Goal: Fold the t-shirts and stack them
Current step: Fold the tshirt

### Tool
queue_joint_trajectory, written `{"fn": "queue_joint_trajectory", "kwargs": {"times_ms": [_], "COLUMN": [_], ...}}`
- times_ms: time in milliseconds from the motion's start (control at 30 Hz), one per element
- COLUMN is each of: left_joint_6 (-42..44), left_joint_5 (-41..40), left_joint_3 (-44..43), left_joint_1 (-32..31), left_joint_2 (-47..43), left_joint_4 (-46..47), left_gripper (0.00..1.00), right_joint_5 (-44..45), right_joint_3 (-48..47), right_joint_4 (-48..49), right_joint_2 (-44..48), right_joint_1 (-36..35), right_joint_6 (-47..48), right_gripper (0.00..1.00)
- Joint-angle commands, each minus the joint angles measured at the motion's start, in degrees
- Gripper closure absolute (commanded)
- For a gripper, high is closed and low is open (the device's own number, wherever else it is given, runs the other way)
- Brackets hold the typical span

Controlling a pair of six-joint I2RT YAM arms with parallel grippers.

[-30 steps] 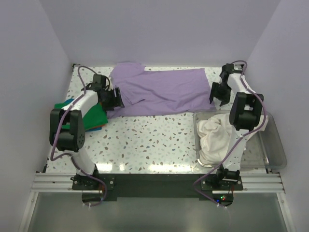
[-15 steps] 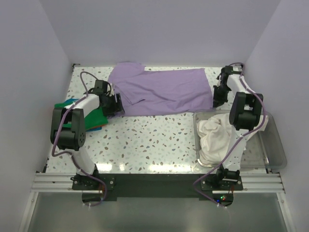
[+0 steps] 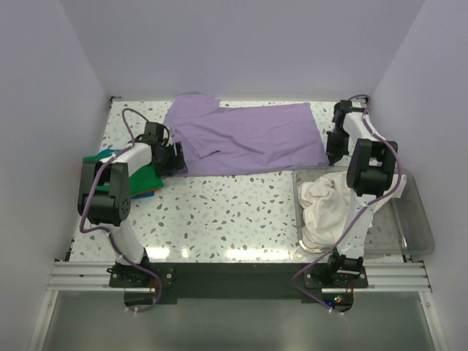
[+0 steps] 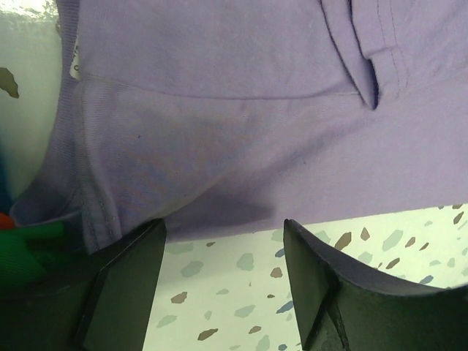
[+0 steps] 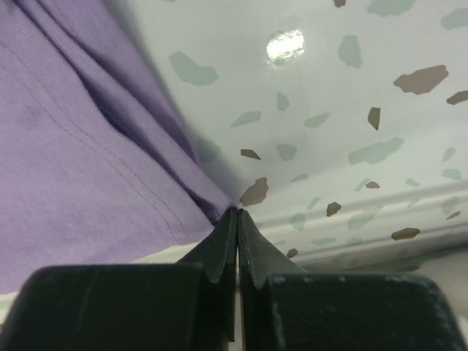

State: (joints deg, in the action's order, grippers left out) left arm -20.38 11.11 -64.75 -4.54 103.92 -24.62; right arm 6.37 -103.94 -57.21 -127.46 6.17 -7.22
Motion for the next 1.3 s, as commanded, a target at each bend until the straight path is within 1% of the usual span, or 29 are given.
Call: {"fn": "queue_joint_trajectory", "kwargs": {"times_ms": [0,267,433,500,533,567,600,633,700,733,767,867,967,1000,1033,1133,1267], "left_joint_6": [1.4,2.2,1.7,1.4,1.0,0.9,0.7,0.3,0.3,0.4,0.6,2.8,4.6,4.6,4.0,1.9,0.4], "left_joint_5": [-3.8,-5.2,-3.2,-2.0,-1.6,-0.1,0.7,1.5,1.8,1.5,1.2,2.4,2.9,2.7,2.5,3.5,3.8], "left_joint_3": [-0.4,-0.6,-1.9,-3.4,-5.5,-6.6,-7.7,-9.8,-11.4,-12.4,-12.9,-14.1,-12.5,-12.4,-12.2,-12.4,-10.8], "left_joint_1": [0.1,0.0,-0.3,-0.9,-1.1,-1.3,-1.5,-1.5,-1.6,-1.6,-1.6,-1.5,-1.5,-1.5,-1.5,-1.5,-1.6], "left_joint_2": [1.3,-0.1,-2.7,-3.4,-3.5,-3.5,-3.5,-3.3,-2.9,-2.8,-2.0,0.5,1.7,2.0,2.1,2.5,-0.1], "left_joint_4": [1.7,0.2,0.1,-0.2,-0.8,-1.1,-1.3,-1.9,-2.5,-2.9,-3.6,-7.0,-5.7,-5.4,-5.0,-4.7,-3.0], "left_gripper": [0.29,0.29,0.29,0.28,0.27,0.27,0.27,0.27,0.26,0.26,0.26,0.26,0.26,0.26,0.26,0.26,0.26], "right_joint_5": [5.2,8.0,7.9,6.8,5.4,4.6,3.7,3.1,1.0,0.2,-2.9,-7.6,-10.1,-11.5,-12.1,-14.4,-12.8], "right_joint_3": [-2.7,-6.3,-5.9,-5.9,-6.2,-6.3,-6.4,-6.7,-7.2,-7.2,-7.1,-4.8,-0.9,0.0,0.9,-1.7,-5.4], "right_joint_4": [-0.4,-1.6,-2.1,-2.6,-2.6,-2.8,-3.0,-3.2,-3.3,-3.3,-3.2,0.2,6.2,10.0,11.4,13.1,14.3], "right_joint_2": [1.4,-0.6,0.4,1.0,1.2,1.7,2.6,3.2,5.2,6.0,6.8,9.4,10.9,11.1,11.1,8.6,4.3], "right_joint_1": [0.7,0.9,0.9,0.9,0.9,0.9,0.9,0.9,0.9,0.9,0.9,0.9,0.8,0.8,0.8,0.5,-0.4], "right_joint_6": [-0.9,-0.9,-1.0,-0.9,-0.9,-1.0,-1.0,-1.0,-1.3,-1.7,-3.0,-6.5,-9.0,-10.6,-11.3,-12.6,-10.5], "right_gripper": [1.00,1.00,1.00,0.88,0.79,0.69,0.50,0.42,0.31,0.30,0.29,0.27,0.28,0.28,0.29,0.33,0.38]}}
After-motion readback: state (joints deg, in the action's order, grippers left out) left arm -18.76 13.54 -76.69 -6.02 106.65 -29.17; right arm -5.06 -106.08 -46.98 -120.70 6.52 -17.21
